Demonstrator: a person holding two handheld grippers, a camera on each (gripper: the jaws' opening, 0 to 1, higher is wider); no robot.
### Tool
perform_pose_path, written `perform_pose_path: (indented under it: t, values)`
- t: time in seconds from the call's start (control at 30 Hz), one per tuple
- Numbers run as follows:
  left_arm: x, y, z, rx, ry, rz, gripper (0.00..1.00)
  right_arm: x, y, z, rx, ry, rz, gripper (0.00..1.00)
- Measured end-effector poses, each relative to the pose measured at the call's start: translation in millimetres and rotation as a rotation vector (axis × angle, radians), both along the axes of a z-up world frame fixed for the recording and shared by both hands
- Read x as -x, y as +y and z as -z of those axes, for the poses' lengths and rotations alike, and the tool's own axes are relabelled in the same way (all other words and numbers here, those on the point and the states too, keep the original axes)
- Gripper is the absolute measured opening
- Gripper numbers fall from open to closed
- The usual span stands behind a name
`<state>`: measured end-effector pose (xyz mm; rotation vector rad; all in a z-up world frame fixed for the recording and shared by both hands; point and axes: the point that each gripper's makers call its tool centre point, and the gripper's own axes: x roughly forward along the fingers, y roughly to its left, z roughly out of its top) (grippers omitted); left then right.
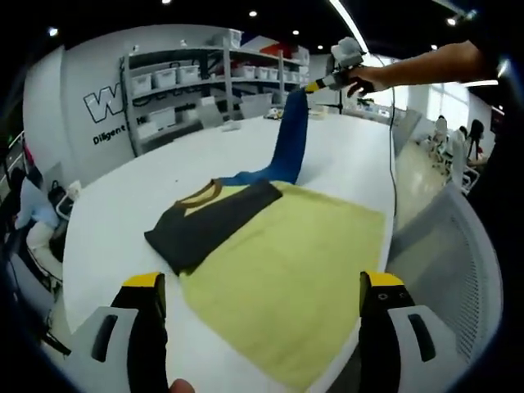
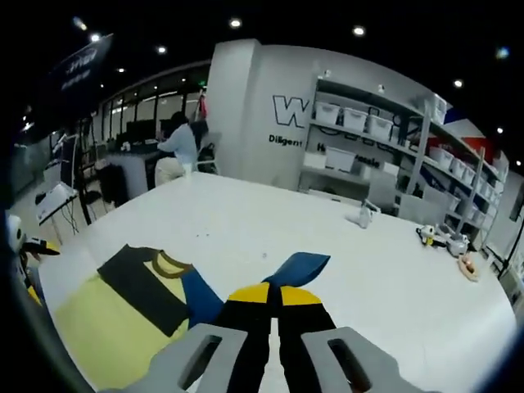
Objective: Fold the garment on the visible template until the final outline fits inside the template.
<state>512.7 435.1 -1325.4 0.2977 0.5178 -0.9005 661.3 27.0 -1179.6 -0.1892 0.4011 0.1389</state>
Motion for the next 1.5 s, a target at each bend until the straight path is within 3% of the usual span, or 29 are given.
perform_pose_path:
  t: [0.27,0.4,0.83,1.5]
  values:
    - [-5.6,11,-5.6,0.022,-0.016,-0.006,0.94,-17,25,-35.2,0.005,-0.060,-0.018,0.00]
    - [-7.3,19,-6.1,0.026,-0.019,-0.011,0.94,-22,46,-37.6,0.015,-0.061,-0.049,0.00]
    - [-2.2,39,0.4,0.027,-0.020,-0.006,0.94,-25,128,-12.9,0.036,-0.031,-0.149,0.00]
    - [5.1,64,21.9,0.024,-0.005,-0.033,0.93,-35,201,10.5,-0.021,0.022,-0.211,0.00]
